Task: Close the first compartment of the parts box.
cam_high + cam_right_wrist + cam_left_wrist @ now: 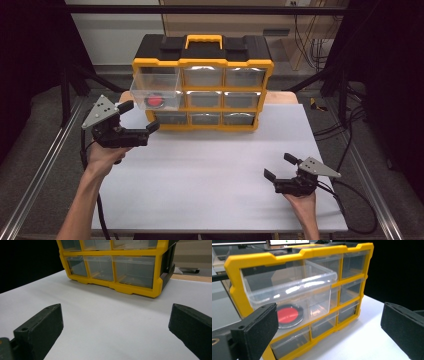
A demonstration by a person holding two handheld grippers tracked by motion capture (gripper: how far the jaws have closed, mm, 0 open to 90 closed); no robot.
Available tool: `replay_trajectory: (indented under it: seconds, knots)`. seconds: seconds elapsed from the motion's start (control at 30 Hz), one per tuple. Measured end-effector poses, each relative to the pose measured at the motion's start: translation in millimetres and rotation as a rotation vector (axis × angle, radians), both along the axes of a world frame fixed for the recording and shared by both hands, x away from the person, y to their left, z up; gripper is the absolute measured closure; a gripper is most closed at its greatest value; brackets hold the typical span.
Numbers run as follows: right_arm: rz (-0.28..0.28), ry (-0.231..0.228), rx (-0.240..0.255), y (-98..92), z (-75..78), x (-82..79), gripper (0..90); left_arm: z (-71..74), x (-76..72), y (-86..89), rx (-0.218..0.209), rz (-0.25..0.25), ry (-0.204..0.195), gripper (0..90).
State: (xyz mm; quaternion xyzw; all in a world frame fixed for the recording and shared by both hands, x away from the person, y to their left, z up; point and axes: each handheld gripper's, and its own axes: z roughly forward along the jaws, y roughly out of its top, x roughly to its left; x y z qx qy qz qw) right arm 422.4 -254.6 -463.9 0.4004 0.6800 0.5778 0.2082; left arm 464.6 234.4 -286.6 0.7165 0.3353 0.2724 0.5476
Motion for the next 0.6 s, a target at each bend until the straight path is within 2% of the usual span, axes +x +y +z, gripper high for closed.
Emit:
replay_trajectory:
  seconds: [0.2,0.27,0.33,0.6]
  knots:
    - [-0.002,-0.001,-0.002,-0.2,0.2,-0.1,0.4,-13.6,1.6,-0.4,-0.001,0.010,0.025,3.2]
    - [-0.002,-0.002,-0.002,-0.5,0.2,0.0,0.4,-15.0,1.7,-0.4,-0.005,0.006,0.026,4.3]
    - [0.000,-0.003,-0.001,-0.8,0.3,-0.1,0.4,-17.1,1.8,-0.8,-0.011,0.023,0.026,6.1]
    - [0.002,-0.004,0.001,-1.0,0.1,-0.2,0.5,-21.5,2.1,-0.8,-0.005,0.043,0.026,23.3]
